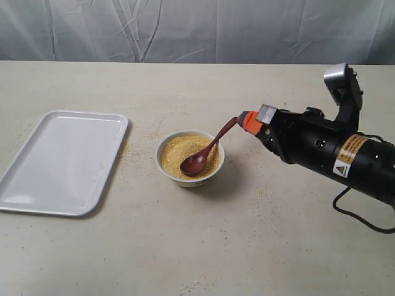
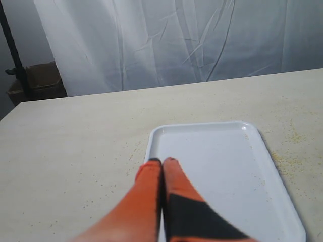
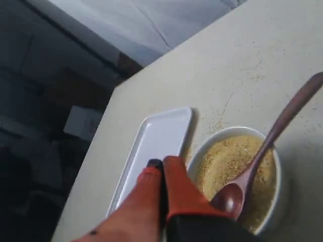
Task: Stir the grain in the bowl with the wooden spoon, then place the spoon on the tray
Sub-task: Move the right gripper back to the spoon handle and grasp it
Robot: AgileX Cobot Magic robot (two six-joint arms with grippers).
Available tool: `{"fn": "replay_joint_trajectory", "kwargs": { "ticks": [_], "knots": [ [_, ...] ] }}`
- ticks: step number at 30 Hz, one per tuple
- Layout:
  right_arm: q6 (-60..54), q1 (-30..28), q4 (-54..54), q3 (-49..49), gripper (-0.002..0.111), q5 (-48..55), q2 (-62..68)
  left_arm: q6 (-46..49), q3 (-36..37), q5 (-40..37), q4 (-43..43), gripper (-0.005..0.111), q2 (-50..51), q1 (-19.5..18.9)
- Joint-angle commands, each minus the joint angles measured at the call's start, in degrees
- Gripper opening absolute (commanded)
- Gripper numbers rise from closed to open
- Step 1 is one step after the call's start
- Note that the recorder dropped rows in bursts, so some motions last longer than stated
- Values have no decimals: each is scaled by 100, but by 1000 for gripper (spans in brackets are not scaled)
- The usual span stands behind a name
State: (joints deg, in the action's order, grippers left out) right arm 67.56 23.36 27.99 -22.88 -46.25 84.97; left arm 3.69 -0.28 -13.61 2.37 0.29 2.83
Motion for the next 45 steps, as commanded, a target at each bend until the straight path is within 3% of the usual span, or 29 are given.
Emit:
{"fn": "replay_joint_trajectory", "kwargs": {
  "ticks": [1,3,5,8,10,15,17,24,30,36,40,45],
  "knots": [
    [1723,-1007,1559,-309,-1,178,371,-8,28,-5,6,0,-29,36],
    [2820,-1670,3028,-678,-1,-380,968,-8,28,-5,6,0,-29,36],
    [3328,-2182,3737,-1011,-1,-1160,1679,-8,28,-5,6,0,-29,36],
    [3233,-2391,3551,-1108,1,-2164,2308,-8,28,-5,6,0,-29,36],
    [2947,-2401,3188,-1108,11,-2353,2658,-8,28,-5,6,0,-29,36],
    [2449,-2147,2301,-1108,50,-2371,3254,-8,28,-5,6,0,-29,36],
    [2233,-2014,1825,-1108,55,-2371,3378,-8,28,-5,6,0,-29,36],
    [2188,-1409,995,-1649,41,-2163,3759,-8,28,-5,6,0,-29,36],
    [2346,-914,985,-2425,54,-1085,4003,-8,28,-5,6,0,-29,36],
    [2346,-687,809,-2861,53,-994,4107,-8,28,-5,6,0,-29,36],
    [2346,-678,727,-2891,42,-888,4120,-8,28,-5,6,0,-29,36],
    [2357,-678,459,-2880,19,-848,4133,-8,28,-5,6,0,-29,36]
  ]
}}
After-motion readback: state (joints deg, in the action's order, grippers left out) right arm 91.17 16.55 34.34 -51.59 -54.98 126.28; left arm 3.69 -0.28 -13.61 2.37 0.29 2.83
